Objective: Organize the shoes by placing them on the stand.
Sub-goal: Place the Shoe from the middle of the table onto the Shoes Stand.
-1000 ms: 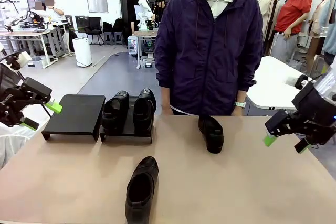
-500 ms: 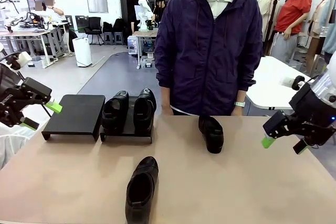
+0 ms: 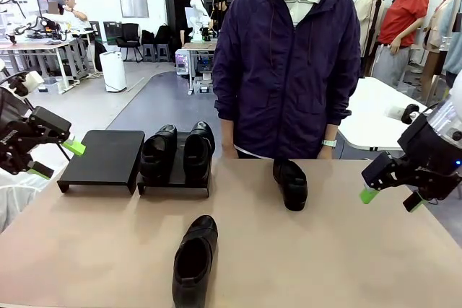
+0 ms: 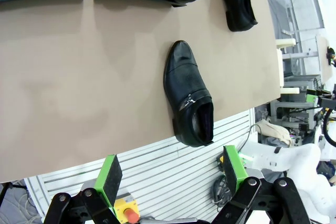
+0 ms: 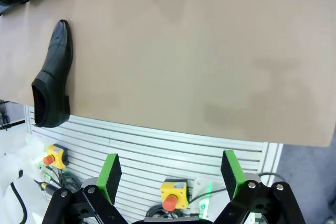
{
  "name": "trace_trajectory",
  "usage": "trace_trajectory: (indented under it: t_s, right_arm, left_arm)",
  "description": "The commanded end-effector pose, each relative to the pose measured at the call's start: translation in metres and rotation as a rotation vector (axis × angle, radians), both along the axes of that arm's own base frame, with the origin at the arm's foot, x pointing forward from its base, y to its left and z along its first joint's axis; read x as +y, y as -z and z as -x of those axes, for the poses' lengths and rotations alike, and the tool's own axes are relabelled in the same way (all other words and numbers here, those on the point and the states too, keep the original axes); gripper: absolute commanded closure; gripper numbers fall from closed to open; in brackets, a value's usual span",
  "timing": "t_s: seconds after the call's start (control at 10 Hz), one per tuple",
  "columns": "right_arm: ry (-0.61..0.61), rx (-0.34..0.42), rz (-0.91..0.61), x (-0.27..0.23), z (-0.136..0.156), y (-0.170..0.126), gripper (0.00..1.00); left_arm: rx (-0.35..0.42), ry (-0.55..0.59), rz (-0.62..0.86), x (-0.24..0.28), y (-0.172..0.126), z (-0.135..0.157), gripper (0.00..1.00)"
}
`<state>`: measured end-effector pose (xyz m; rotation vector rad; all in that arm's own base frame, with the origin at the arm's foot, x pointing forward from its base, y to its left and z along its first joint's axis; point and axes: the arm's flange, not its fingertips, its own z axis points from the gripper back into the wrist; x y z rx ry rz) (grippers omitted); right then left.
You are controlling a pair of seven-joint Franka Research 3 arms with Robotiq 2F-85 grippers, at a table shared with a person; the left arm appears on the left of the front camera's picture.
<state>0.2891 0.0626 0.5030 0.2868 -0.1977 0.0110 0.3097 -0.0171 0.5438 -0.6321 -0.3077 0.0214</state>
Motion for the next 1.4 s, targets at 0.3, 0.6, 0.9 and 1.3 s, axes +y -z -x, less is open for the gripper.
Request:
trace_trajectory:
  t_s: [0.3, 0.6, 0.9, 1.3]
  right_arm:
    - [-0.016, -0.002, -0.012, -0.003, 0.000, -0.001, 0.00]
    - [-0.016, -0.002, -0.012, -0.003, 0.000, -0.001, 0.00]
    - [-0.016, -0.002, -0.012, -0.003, 0.000, -0.001, 0.00]
    - [-0.016, -0.002, -0.012, -0.003, 0.000, -0.001, 0.00]
  left_arm:
    - [0.116, 0.315, -0.507, -0.228, 0.012, -0.007, 0.00]
    - [0.055, 0.415, -0.652, -0.318, 0.031, 0.043, 0.00]
    - [0.123, 0.418, -0.542, -0.302, 0.042, 0.049, 0.00]
    - [0.060, 0.536, -0.534, -0.338, 0.087, 0.060, 0.00]
